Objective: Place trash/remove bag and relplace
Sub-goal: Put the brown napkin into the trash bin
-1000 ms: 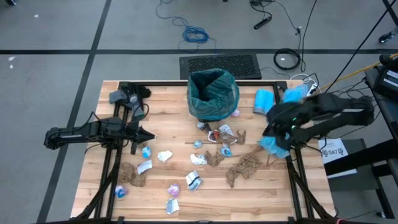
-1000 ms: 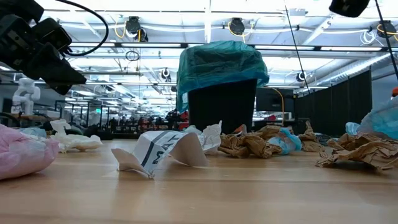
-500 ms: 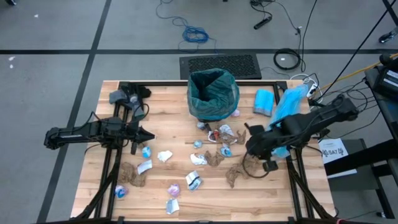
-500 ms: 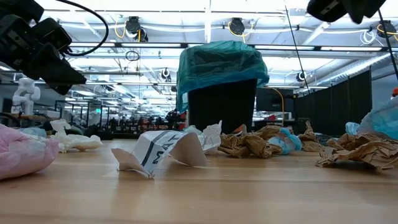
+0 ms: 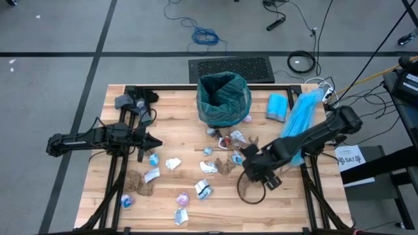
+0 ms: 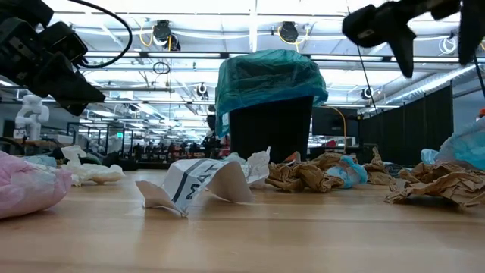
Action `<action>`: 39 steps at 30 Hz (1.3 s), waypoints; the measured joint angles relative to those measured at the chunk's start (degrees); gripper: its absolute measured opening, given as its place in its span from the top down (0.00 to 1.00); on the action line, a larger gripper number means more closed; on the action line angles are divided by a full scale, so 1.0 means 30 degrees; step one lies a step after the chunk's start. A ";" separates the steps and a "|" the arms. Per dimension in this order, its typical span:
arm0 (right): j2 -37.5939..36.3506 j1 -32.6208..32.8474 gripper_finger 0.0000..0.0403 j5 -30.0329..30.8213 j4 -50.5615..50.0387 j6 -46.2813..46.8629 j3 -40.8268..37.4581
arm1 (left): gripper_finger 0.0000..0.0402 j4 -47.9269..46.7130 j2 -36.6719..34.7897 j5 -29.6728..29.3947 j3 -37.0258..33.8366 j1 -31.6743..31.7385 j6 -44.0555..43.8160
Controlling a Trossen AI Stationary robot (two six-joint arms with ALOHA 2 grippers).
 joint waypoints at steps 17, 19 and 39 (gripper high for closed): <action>0.1895 -0.0020 0.51 0.0127 0.4444 0.3151 -0.5427 | 0.90 -0.0007 0.0000 0.0000 0.0007 0.0000 0.0001; 0.1892 -0.0229 0.51 0.0162 0.5436 0.3458 -0.6091 | 0.90 0.0000 -0.0003 0.0000 0.0003 0.0000 -0.0003; -0.0014 -0.0761 0.97 -0.0126 0.5617 0.8517 -0.7532 | 0.90 -0.0015 0.0000 0.0000 0.0000 0.0000 -0.0001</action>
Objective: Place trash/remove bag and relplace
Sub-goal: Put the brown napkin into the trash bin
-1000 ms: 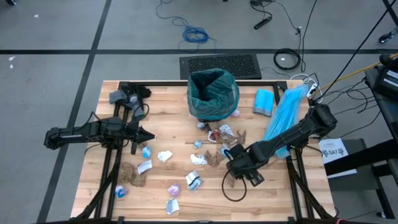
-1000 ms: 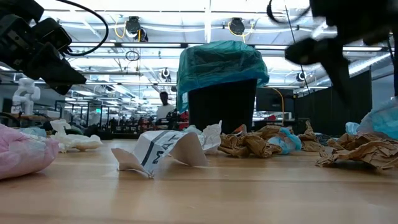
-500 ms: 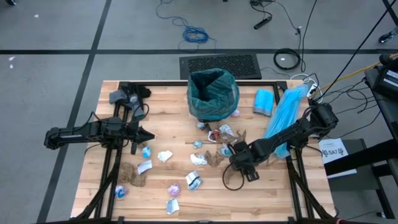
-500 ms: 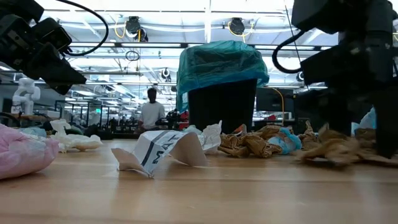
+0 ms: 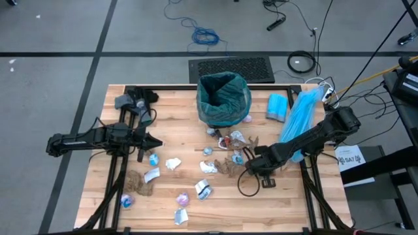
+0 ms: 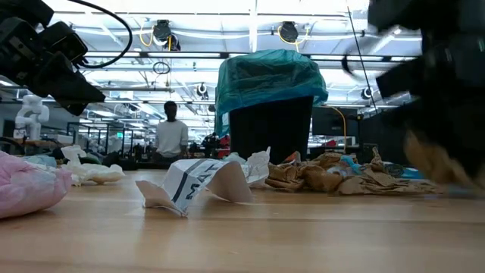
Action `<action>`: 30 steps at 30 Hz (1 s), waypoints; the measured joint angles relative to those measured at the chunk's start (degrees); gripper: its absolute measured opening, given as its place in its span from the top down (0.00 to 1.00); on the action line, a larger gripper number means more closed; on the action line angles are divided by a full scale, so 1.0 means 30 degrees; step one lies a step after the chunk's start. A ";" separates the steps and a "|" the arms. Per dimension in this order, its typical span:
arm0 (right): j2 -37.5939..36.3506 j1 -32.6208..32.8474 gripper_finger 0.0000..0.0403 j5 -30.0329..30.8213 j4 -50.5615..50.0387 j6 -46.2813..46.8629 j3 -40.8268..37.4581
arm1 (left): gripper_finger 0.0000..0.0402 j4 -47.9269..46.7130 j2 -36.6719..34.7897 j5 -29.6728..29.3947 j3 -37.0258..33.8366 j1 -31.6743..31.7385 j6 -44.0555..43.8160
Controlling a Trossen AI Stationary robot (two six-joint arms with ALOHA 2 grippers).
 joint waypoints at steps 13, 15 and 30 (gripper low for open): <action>-0.3991 -0.0011 1.00 0.2251 -0.7168 0.0796 0.7318 | 0.90 0.0015 0.0000 0.0000 0.0002 0.0000 -0.0001; -0.4313 -0.0115 1.00 0.3404 -0.7635 0.0820 0.8738 | 0.90 0.0016 0.0000 0.0000 0.0000 0.0000 -0.0002; -0.4974 -0.5705 1.00 0.9343 -0.3744 -0.3182 1.4840 | 0.90 0.0015 0.0000 0.0000 0.0000 0.0000 0.0000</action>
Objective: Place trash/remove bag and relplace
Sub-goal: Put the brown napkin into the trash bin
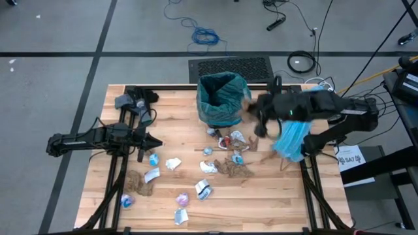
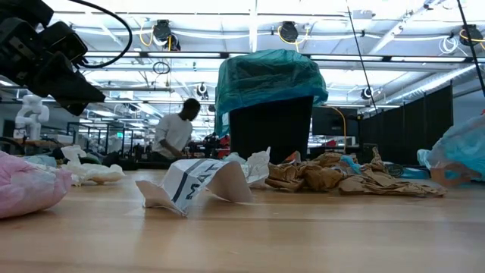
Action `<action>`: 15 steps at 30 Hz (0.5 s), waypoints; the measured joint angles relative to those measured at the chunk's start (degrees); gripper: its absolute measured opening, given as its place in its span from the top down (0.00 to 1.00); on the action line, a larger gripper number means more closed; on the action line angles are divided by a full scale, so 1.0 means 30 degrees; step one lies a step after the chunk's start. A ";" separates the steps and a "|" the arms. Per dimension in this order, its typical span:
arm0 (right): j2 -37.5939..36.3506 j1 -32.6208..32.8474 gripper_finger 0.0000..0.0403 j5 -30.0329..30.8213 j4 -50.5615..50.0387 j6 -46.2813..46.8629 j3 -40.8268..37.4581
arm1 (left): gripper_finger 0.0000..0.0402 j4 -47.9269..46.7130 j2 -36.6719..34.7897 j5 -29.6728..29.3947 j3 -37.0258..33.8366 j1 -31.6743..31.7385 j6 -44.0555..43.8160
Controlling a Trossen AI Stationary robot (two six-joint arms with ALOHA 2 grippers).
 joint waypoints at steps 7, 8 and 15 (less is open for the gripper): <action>0.1222 -0.4074 1.00 -0.3148 0.4144 -0.1367 0.0000 | 0.90 -0.0006 0.0000 0.0000 0.0000 0.0000 -0.0002; 0.1516 -0.4446 0.99 -0.3140 0.4419 -0.1546 0.0000 | 0.90 0.0001 0.0000 0.0000 0.0004 0.0000 -0.0001; 0.3535 -0.6626 0.96 -0.3141 0.6291 -0.2943 -0.0007 | 0.90 -0.0003 0.0000 0.0000 0.0001 0.0000 -0.0002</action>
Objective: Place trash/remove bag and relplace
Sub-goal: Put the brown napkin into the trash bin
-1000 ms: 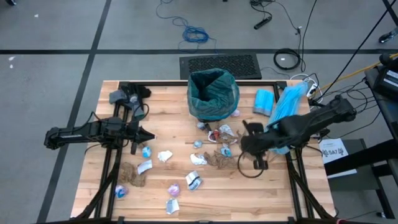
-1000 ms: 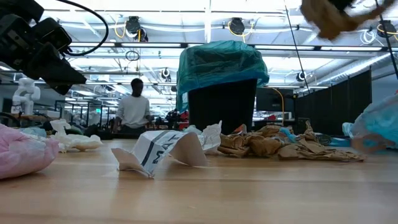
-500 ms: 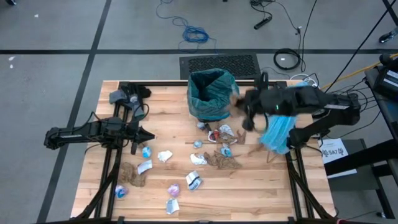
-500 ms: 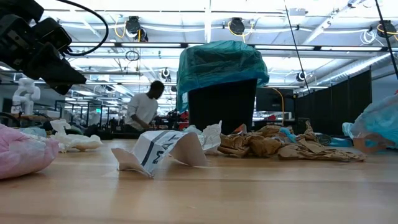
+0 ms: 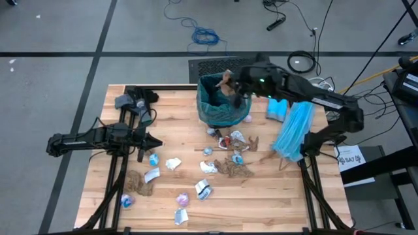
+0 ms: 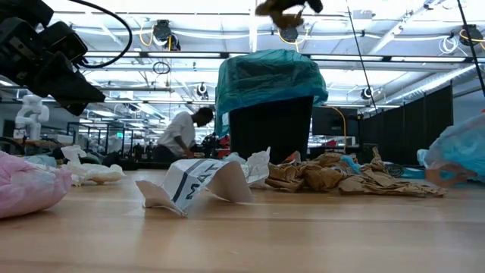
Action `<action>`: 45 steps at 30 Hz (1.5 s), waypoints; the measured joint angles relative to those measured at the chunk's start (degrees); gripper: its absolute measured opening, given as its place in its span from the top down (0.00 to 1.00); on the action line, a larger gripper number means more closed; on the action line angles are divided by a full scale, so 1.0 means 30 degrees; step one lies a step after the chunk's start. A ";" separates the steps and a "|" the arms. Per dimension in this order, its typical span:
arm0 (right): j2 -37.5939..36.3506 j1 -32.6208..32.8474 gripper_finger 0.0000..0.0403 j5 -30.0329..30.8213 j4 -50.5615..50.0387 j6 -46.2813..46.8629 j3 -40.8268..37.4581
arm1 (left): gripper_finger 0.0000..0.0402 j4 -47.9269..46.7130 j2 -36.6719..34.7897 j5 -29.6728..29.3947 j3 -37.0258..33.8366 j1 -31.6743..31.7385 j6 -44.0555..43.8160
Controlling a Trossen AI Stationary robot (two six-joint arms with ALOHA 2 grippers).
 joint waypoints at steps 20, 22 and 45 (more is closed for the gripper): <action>0.2680 -0.4354 0.50 -0.3103 -0.0531 -0.1109 0.0000 | 0.90 0.0000 0.0000 0.0000 0.0003 0.0000 0.0004; 0.2257 -0.4361 0.49 -0.3137 -0.1196 -0.1095 0.0000 | 0.90 -0.0004 0.0000 0.0000 0.0000 0.0000 0.0003; -0.5025 0.3366 0.51 -0.5867 -1.3990 0.3246 -0.0149 | 0.90 -0.0001 0.0000 0.0000 0.0000 0.0000 0.0004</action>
